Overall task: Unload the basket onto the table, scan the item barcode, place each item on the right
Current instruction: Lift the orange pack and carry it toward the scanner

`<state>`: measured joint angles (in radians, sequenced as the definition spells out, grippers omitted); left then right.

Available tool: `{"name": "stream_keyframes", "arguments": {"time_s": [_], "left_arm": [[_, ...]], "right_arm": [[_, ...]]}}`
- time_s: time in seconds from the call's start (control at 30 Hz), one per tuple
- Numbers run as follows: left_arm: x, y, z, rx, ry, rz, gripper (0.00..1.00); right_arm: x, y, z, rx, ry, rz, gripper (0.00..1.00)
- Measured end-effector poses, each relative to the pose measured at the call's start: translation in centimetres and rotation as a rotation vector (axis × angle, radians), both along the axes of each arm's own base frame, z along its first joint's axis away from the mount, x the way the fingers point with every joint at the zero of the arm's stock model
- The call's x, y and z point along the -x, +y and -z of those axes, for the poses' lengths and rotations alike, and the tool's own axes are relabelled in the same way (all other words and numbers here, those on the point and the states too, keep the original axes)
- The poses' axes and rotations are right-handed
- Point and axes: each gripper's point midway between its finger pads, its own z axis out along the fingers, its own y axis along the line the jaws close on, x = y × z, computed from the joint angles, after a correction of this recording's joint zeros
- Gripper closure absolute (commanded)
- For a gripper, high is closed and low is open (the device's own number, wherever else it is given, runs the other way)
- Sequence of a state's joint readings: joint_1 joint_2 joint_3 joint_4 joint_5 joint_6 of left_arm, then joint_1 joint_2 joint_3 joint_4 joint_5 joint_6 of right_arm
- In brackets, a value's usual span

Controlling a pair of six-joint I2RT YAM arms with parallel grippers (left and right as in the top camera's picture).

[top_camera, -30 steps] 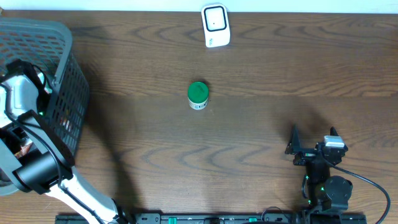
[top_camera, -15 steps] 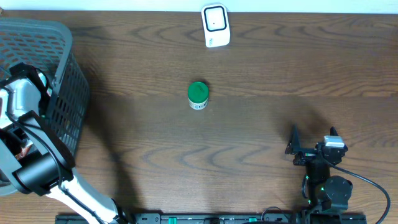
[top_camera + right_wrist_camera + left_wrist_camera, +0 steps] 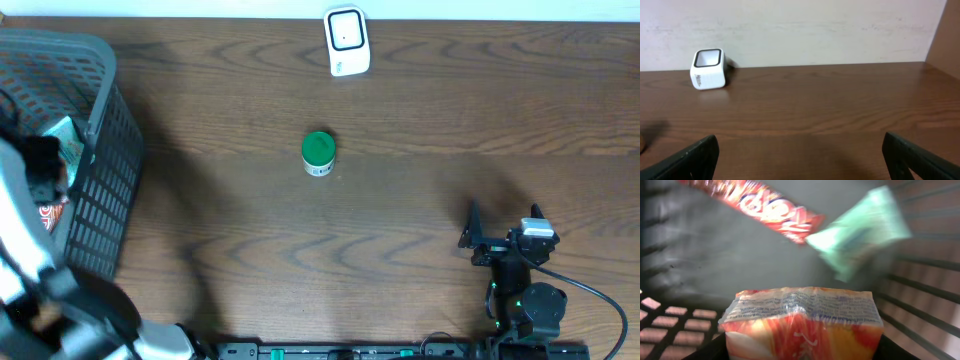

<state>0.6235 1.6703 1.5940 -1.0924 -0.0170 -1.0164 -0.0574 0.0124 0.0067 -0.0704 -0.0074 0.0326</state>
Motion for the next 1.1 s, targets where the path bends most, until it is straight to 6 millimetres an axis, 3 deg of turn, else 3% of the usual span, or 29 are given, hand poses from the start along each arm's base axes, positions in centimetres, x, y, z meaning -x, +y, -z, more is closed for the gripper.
{"name": "stream_keyframes", "arguments": {"time_s": [0.1, 0.23, 0.4, 0.53, 0.73, 0.93, 1.1], "left_arm": [[0.4, -1.2, -6.6, -0.088, -0.192, 0.019, 0.36], [1.7, -4.6, -12.7, -0.149, -0.379, 0.080, 0.36], [1.4, -10.2, -17.0, -0.173, -0.536, 0.235, 0.36], [0.1, -15.5, -18.1, -0.141, -0.593, 0.409, 0.36], [-2.4, -25.6, -16.0, -0.019, -0.556, 0.729, 0.36], [-5.4, -37.1, -9.6, 0.096, -0.407, 1.034, 0.36], [-6.0, -45.8, -2.1, 0.140, -0.253, 1.252, 0.36]], "right_arm": [[0.0, 0.0, 0.0, 0.000, 0.000, 0.000, 0.01], [0.0, 0.0, 0.0, 0.000, 0.000, 0.000, 0.01], [0.0, 0.0, 0.0, 0.000, 0.000, 0.000, 0.01], [0.0, 0.0, 0.0, 0.000, 0.000, 0.000, 0.01], [0.0, 0.0, 0.0, 0.000, 0.000, 0.000, 0.01], [0.0, 0.0, 0.0, 0.000, 0.000, 0.000, 0.01], [0.0, 0.0, 0.0, 0.000, 0.000, 0.000, 0.01]]}}
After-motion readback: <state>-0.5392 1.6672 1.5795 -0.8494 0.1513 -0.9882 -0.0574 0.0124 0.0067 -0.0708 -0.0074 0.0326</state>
